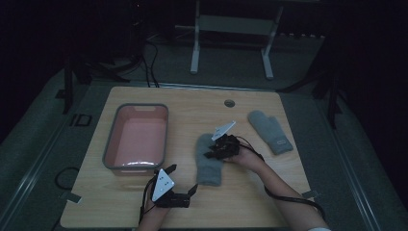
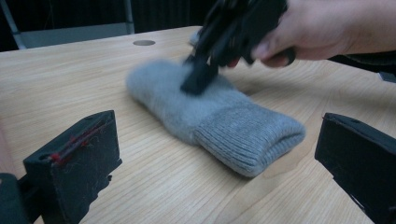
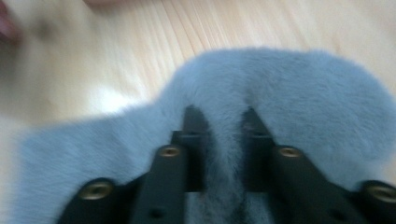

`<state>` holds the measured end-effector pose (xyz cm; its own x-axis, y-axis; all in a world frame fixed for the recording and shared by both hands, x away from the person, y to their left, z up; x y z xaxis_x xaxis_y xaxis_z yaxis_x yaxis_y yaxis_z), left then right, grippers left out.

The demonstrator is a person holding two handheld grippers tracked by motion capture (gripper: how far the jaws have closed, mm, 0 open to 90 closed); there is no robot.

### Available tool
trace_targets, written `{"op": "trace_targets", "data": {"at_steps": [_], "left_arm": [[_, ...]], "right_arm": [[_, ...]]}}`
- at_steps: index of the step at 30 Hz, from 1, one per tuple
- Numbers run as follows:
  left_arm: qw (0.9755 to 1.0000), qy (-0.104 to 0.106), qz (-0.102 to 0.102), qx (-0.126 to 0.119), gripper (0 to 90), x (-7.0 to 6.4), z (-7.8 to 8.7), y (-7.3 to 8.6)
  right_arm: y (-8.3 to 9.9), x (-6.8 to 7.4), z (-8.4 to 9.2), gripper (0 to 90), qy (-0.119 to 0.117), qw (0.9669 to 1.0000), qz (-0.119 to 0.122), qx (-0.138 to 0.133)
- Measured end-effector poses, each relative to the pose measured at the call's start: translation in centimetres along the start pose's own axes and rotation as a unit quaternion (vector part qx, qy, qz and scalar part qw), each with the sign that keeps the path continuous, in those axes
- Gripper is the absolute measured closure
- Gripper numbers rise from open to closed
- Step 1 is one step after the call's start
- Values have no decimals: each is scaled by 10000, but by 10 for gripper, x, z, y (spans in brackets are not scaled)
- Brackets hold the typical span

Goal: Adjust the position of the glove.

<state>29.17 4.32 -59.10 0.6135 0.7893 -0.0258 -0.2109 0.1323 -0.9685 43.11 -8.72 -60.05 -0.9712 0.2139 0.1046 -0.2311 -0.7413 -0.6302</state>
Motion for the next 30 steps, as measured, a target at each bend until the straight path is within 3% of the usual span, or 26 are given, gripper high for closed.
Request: {"op": "trace_targets", "data": {"at_steps": [2,5,13,15,17,22,24,26,30], "left_arm": [[10000,11,-11,3,3,0,0,0],[10000,20,-33,6,2,-1,0,0],[10000,12,-14,27,3,-1,0,0],[10000,12,-10,31,2,-1,0,0],[10000,12,7,33,3,-1,0,0],[10000,13,36,39,2,0,-1,0],[10000,18,39,38,3,0,-1,0],[10000,16,72,2,2,0,-1,0],[10000,14,76,9,2,1,-1,0]], "right_arm": [[3,-2,-2,477,-117,9998,-135,-74],[3,-4,3,399,112,9999,4,-54],[0,-5,35,305,536,9981,-26,-296],[2,-10,49,360,658,9972,-62,-354],[6,-18,64,359,774,9961,-154,-405],[20,-40,105,361,1195,9895,-510,-626],[27,-51,120,379,1556,9843,-553,-631],[33,-61,134,382,1692,9796,-755,-772],[47,-81,155,409,2040,9710,-964,-786]]}}
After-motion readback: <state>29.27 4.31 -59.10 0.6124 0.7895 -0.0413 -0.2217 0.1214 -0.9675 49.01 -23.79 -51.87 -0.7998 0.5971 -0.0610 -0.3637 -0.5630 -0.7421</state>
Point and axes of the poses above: each handheld gripper's, and its own axes: z roughly backward along the jaws, y roughly out of its underside, x roughly to its left, the point moved 8 cm from there along -z, roughly forward along the jaws, and after that the axes turned 3 degrees about -y, right-handed, at the moved point
